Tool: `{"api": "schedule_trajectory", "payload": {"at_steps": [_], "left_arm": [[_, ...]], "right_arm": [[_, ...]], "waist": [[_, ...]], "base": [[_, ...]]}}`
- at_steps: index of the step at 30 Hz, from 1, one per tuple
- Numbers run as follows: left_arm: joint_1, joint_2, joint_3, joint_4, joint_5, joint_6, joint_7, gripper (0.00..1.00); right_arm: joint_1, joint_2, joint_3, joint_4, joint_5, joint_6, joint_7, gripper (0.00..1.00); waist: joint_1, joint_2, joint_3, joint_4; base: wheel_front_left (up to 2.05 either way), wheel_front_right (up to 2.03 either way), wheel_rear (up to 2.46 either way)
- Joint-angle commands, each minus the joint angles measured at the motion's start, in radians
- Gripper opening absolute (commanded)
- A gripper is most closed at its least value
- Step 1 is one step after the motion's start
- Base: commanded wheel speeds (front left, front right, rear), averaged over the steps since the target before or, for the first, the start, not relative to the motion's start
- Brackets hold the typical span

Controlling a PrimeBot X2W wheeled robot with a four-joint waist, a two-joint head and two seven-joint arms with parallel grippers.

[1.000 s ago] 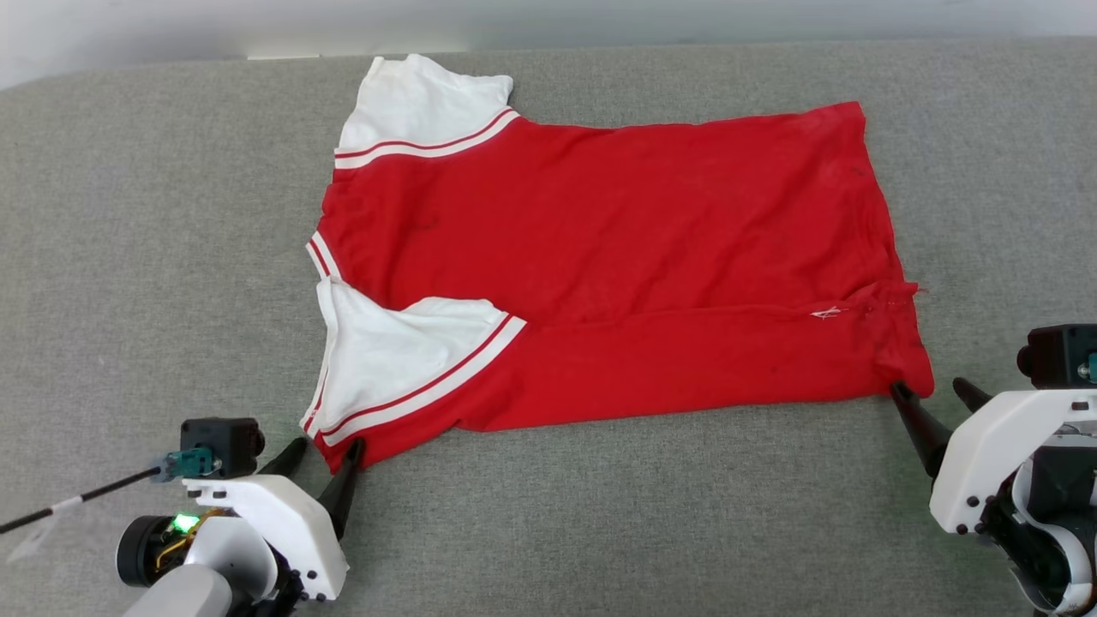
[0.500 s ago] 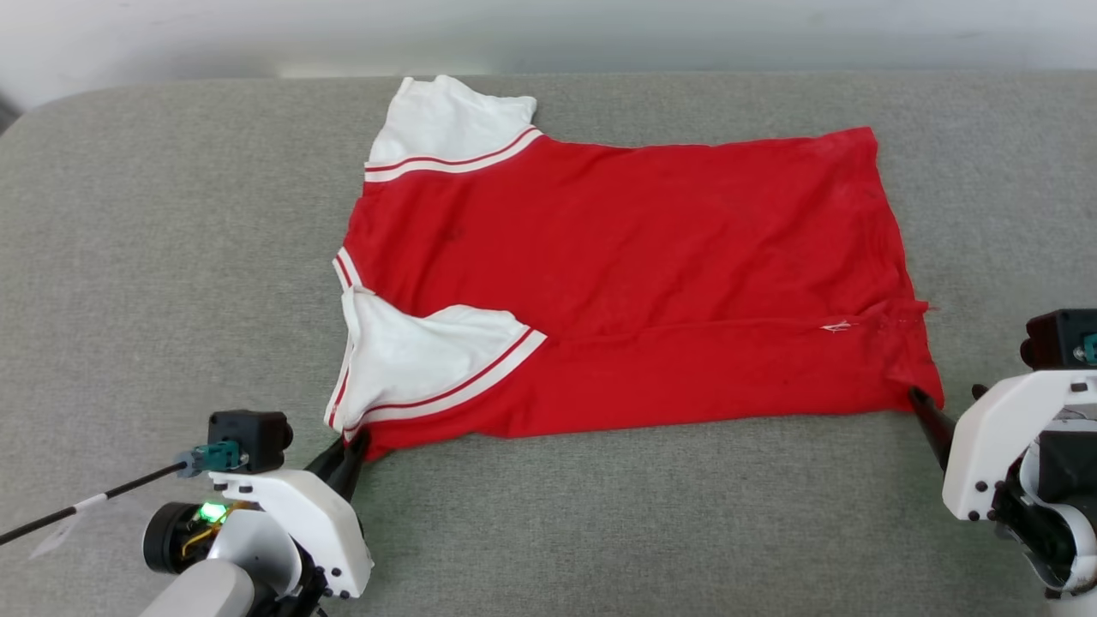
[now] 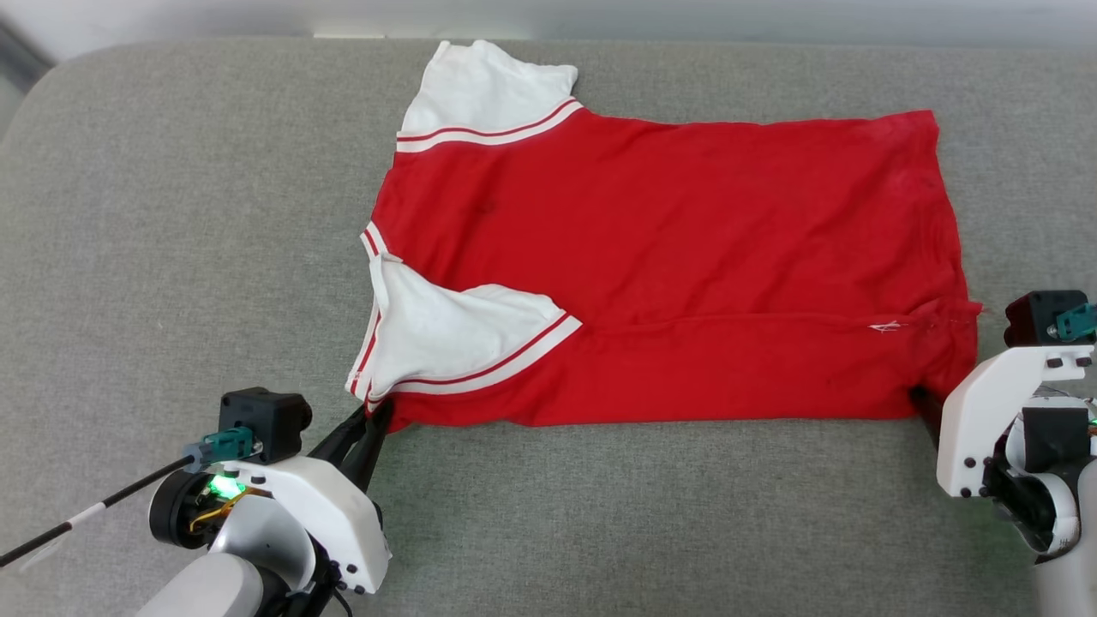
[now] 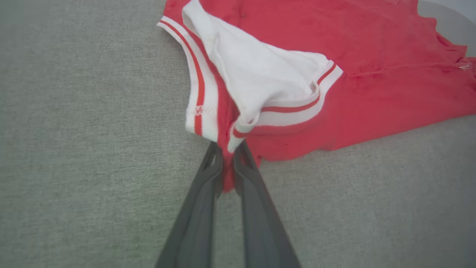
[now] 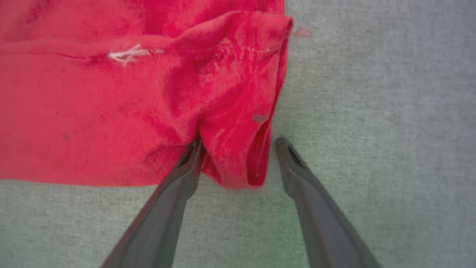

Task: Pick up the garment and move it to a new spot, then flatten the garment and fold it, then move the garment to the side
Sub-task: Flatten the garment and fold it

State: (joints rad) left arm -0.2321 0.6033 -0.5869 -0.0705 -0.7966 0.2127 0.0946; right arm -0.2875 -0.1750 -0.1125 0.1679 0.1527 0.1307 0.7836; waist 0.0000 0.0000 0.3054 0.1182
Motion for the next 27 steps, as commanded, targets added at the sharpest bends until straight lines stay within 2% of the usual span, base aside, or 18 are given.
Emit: {"api": "schedule_trajectory", "payload": {"at_steps": [1,2,3,4,10,15,23,27], "left_arm": [[-0.013,0.006,-0.004,-0.003,0.004,0.005,0.004,0.00],[-0.015,0.005,-0.005,-0.003,0.005,0.003,0.004,0.00],[-0.016,0.006,-0.006,0.000,0.005,0.001,0.007,0.00],[-0.017,0.009,-0.009,0.005,0.006,-0.002,0.009,0.00],[0.008,0.024,-0.017,0.038,-0.008,-0.015,0.023,0.00],[0.053,0.062,-0.017,0.056,-0.019,-0.016,0.035,0.00],[0.176,0.146,-0.031,0.017,-0.049,-0.003,0.079,0.00],[0.237,0.170,-0.040,-0.003,-0.067,0.007,0.091,0.00]], "right_arm": [[0.019,0.004,0.018,0.045,0.001,0.000,0.012,1.00],[0.023,0.003,0.025,0.058,-0.001,0.000,0.013,0.75],[0.027,0.002,0.032,0.070,-0.002,0.000,0.015,0.32],[0.033,-0.001,0.040,0.080,0.000,0.000,0.015,0.00],[0.044,-0.016,0.024,0.109,0.014,-0.001,-0.009,0.00],[0.060,-0.039,0.020,0.083,0.034,-0.001,-0.024,0.00],[0.186,-0.091,-0.007,-0.065,0.101,-0.001,0.034,0.00],[0.276,-0.092,-0.037,-0.149,0.122,-0.001,0.076,0.00]], "waist": [[0.0000,0.0000,0.011,0.008],[0.0000,0.0000,0.014,0.010],[0.0000,0.0000,0.015,0.011],[0.0000,0.0000,0.015,0.011],[0.0000,0.0000,-0.021,-0.006],[0.0000,0.0000,-0.080,-0.034],[0.0000,0.0000,-0.144,-0.064],[0.0000,0.0000,-0.152,-0.069]], "base": [[0.00,0.00,0.00],[0.00,0.00,0.00],[0.00,0.00,0.00],[0.00,0.00,0.00],[0.00,0.00,0.00],[0.00,0.00,0.00],[0.00,0.00,0.00],[0.00,0.00,0.00]]}}
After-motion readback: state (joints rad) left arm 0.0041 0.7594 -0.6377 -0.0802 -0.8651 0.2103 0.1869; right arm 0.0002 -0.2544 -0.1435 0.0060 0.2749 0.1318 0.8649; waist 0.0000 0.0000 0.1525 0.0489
